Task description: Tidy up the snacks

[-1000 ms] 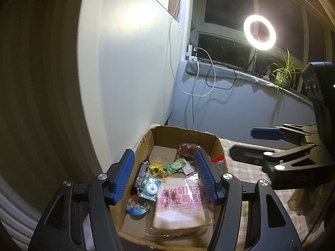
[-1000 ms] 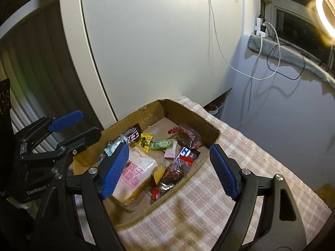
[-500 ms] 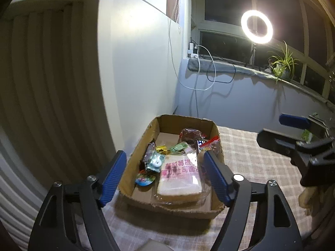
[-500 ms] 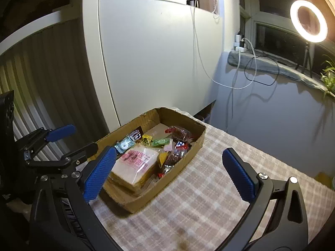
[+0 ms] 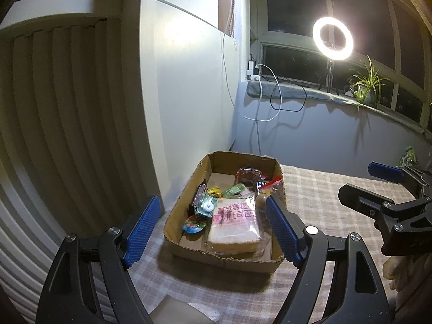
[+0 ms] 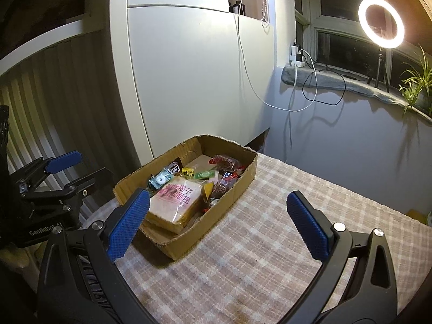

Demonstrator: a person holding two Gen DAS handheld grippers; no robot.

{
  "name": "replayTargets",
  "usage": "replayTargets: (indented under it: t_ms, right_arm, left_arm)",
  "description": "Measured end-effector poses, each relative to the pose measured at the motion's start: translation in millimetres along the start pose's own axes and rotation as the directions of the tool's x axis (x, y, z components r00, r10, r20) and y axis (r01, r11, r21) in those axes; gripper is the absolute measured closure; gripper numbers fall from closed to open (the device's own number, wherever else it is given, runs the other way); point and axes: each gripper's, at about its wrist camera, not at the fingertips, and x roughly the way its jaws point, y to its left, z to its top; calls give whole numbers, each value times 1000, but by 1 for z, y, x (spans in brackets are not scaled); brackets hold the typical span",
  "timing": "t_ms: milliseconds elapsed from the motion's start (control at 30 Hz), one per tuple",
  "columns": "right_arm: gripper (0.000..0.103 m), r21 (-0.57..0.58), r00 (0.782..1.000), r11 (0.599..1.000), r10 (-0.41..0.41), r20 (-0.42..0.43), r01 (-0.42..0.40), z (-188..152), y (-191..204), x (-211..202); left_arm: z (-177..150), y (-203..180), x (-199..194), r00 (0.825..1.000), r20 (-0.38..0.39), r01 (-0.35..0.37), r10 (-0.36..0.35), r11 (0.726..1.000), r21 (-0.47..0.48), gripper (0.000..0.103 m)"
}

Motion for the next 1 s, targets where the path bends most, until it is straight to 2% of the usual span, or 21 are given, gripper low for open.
replayTargets:
  t_ms: [1000]
  right_arm:
    - [0, -9, 1000, 1000, -11, 10, 11, 1, 0, -10]
  left_arm:
    - [2, -8, -7, 1000, 18, 7, -7, 1000, 17, 23]
